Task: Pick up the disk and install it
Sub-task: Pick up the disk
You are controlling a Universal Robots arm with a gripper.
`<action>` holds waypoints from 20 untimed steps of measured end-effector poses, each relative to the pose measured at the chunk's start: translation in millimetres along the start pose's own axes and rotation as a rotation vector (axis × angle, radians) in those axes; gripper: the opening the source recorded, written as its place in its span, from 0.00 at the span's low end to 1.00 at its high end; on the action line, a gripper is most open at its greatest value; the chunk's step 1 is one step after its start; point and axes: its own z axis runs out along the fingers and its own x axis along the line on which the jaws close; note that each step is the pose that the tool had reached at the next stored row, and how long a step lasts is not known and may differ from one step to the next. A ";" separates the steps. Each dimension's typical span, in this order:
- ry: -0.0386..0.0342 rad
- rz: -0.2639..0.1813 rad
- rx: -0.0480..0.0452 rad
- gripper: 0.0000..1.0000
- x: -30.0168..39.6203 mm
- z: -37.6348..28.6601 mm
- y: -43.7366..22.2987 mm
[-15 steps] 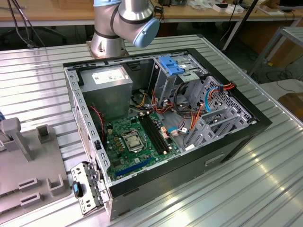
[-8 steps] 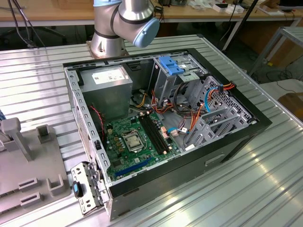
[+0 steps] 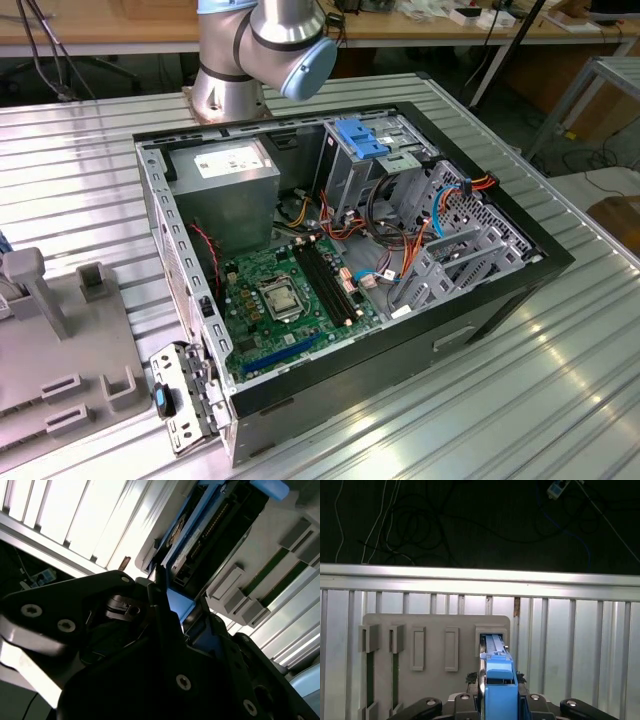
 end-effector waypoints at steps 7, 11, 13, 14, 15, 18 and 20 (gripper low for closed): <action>0.0000 0.000 0.0000 0.37 0.0 0.2 0.0; 0.0006 0.032 0.0001 0.37 0.0 0.6 -0.1; 0.0014 0.061 0.0001 0.37 0.0 0.6 0.0; 0.0014 0.063 0.0001 0.37 0.0 0.7 0.0; 0.0012 0.050 0.0002 0.37 0.0 0.7 0.0; 0.0009 0.040 0.0001 0.37 0.0 0.7 0.0; 0.0009 0.040 0.0001 0.37 0.0 0.7 0.0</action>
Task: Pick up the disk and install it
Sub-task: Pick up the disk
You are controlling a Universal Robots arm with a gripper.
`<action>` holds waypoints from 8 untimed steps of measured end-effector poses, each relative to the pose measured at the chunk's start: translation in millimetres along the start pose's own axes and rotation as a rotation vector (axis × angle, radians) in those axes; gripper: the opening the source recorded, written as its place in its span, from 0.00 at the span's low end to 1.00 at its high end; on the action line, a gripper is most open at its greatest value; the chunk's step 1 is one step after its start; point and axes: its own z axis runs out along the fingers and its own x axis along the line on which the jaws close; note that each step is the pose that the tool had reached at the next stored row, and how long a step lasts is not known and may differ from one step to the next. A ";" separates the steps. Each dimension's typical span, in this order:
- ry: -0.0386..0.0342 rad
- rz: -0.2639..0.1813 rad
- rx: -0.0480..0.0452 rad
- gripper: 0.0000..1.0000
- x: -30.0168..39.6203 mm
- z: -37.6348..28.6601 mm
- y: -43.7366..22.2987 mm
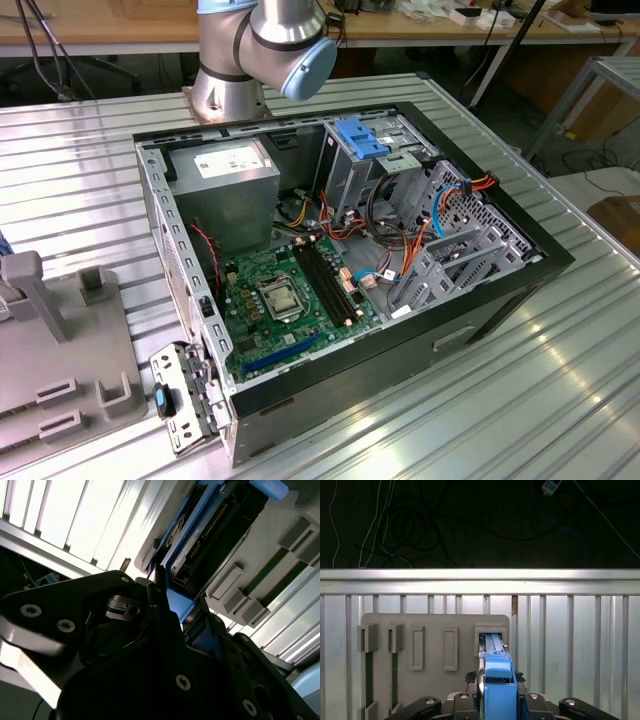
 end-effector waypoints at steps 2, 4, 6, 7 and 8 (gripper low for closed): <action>0.0000 0.000 0.0000 0.37 0.0 0.0 0.0; 0.0000 0.000 0.0000 0.37 0.0 0.0 0.0; -0.0004 0.000 0.0000 0.37 0.0 0.0 0.0; -0.0005 0.000 0.0000 0.37 0.0 0.0 0.0; -0.0006 0.000 0.0002 0.37 0.0 -0.3 0.0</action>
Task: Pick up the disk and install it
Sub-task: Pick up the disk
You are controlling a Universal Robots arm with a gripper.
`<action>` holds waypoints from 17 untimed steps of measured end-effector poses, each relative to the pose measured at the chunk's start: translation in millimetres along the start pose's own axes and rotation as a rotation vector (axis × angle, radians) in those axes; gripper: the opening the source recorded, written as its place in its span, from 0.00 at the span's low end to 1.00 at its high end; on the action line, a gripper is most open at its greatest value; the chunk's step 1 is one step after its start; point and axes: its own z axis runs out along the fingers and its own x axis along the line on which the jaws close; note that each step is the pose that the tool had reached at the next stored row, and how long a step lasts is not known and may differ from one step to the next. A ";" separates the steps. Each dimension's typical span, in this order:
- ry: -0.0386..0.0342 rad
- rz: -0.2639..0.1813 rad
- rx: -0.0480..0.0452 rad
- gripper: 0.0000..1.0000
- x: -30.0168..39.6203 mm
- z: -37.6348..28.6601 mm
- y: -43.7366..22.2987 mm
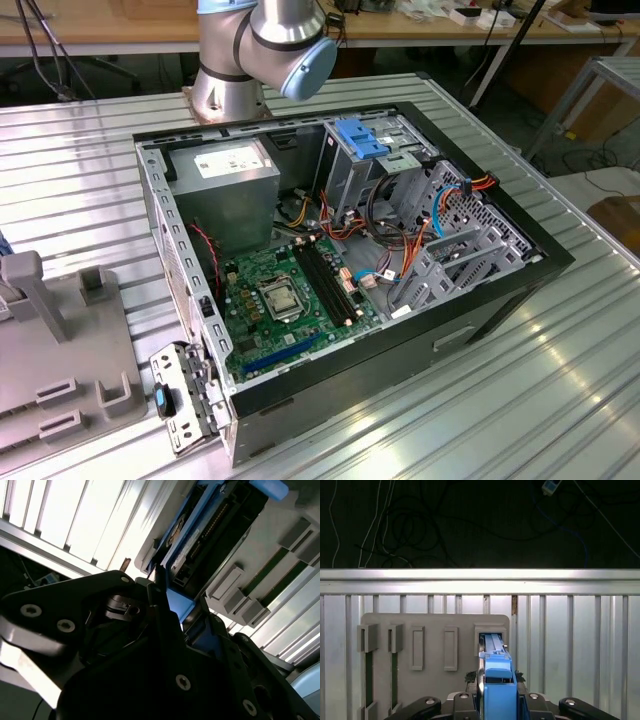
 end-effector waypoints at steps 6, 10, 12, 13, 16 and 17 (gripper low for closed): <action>0.0000 0.000 -0.0001 0.37 0.0 -7.1 -0.2; 0.0001 0.000 -0.0002 0.37 -0.1 -13.2 -0.3; 0.0000 0.000 -0.0001 0.37 -0.1 -17.0 -0.4; 0.0001 0.000 -0.0001 0.37 -0.1 -19.3 -0.5; 0.0010 0.000 -0.0002 0.37 0.0 -30.2 -0.8; 0.0011 0.000 -0.0001 0.37 -0.1 -33.9 -0.8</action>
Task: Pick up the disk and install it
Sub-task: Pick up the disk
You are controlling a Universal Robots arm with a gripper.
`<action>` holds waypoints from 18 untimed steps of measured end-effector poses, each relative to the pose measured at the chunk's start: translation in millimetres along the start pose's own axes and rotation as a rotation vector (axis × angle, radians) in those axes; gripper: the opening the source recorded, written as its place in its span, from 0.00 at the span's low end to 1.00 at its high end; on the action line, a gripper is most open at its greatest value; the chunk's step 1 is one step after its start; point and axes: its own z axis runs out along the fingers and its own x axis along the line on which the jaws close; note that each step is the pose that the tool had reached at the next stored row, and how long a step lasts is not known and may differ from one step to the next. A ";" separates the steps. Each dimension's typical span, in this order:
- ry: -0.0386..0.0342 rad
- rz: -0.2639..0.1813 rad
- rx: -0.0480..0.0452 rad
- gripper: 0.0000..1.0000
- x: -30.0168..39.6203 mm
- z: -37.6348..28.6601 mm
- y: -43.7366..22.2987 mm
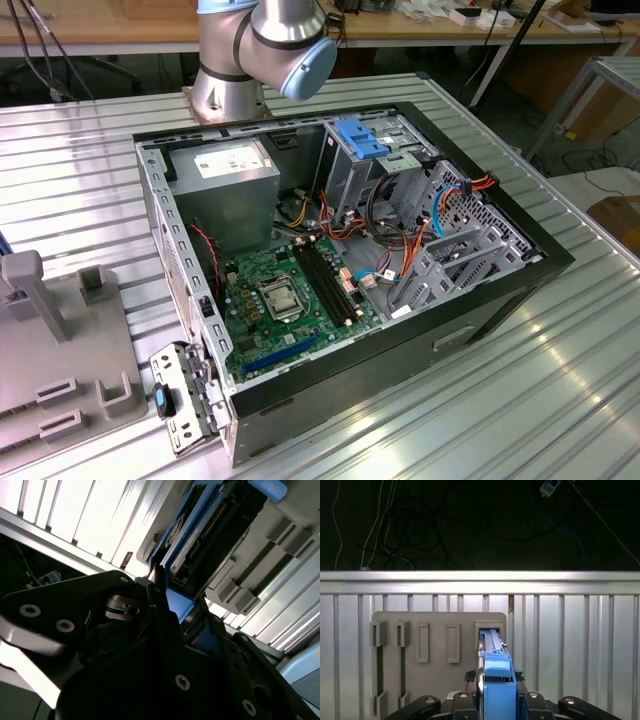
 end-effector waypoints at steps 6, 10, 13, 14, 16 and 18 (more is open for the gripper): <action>0.0001 0.000 0.0000 0.37 -0.1 -28.1 -0.6; 0.0001 0.000 0.0000 0.37 -0.1 -44.6 -1.0; 0.0001 0.000 -0.0001 0.37 -0.1 -53.5 -1.2; 0.0001 0.000 0.0000 0.37 -0.1 -56.7 -1.3; 0.0001 0.000 0.0000 0.37 -0.1 -63.9 -1.5; 0.0001 0.000 0.0000 0.37 -0.1 -71.1 -1.6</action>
